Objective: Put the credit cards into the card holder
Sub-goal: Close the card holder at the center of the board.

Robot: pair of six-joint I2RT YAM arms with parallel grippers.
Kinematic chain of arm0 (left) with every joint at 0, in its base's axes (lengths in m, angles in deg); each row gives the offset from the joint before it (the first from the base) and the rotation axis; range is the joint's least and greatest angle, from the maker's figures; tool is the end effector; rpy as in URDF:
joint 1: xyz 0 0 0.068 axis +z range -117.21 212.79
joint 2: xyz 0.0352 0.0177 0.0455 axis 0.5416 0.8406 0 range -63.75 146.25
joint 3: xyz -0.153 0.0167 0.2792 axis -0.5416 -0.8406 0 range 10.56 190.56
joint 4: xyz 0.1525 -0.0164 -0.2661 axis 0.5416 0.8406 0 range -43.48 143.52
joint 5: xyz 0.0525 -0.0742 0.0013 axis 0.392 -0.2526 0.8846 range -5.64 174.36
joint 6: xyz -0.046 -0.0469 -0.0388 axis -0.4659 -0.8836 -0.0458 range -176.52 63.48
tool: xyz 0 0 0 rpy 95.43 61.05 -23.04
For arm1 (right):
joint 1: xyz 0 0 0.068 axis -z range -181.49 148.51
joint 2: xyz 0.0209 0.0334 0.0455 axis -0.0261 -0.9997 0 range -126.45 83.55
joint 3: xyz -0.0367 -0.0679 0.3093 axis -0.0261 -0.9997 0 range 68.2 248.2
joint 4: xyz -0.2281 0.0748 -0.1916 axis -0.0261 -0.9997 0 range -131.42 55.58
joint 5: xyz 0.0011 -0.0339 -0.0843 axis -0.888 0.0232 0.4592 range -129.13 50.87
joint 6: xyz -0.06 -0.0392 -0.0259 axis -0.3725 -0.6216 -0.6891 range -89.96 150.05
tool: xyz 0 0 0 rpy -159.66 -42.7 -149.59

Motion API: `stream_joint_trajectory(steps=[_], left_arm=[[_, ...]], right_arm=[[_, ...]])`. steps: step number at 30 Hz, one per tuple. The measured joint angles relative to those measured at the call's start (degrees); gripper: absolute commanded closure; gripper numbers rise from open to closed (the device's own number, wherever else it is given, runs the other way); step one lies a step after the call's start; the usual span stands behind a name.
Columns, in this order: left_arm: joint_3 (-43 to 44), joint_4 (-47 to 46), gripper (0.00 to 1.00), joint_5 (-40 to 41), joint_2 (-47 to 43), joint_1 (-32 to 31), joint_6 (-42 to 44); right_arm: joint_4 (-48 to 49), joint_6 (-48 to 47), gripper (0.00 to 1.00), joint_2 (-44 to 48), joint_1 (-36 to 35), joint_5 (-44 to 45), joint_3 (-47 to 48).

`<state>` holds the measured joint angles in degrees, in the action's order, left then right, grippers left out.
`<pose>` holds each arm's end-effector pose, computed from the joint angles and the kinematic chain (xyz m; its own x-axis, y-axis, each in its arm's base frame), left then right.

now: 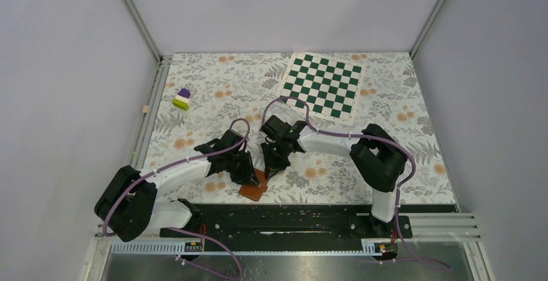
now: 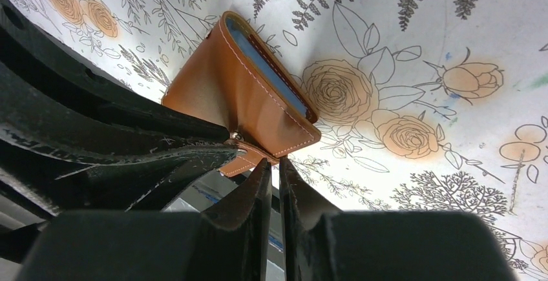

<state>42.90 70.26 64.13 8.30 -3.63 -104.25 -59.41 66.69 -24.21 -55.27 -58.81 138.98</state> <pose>0.1864 -0.1653 0.1480 -0.9885 -0.1334 -0.0717 -0.0742 0.8392 -0.5387 0.2476 0.3748 0.1624 -0.9277 -0.3154 -0.1996 -0.3731 0.7691 0.5189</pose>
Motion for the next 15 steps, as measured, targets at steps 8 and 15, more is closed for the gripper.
stream_joint_trajectory(steps=[8, 15], left_arm=[[0.0, -0.42, 1.0, -0.22, 0.85, 0.0, 0.31], [0.0, -0.48, 1.0, -0.26, 0.92, 0.0, 0.39]], right_arm=[[-0.02, -0.22, 0.84, -1.29, 0.0, -0.96, 1.31], [-0.04, -0.42, 0.84, -3.15, 0.0, -1.46, 3.04]])
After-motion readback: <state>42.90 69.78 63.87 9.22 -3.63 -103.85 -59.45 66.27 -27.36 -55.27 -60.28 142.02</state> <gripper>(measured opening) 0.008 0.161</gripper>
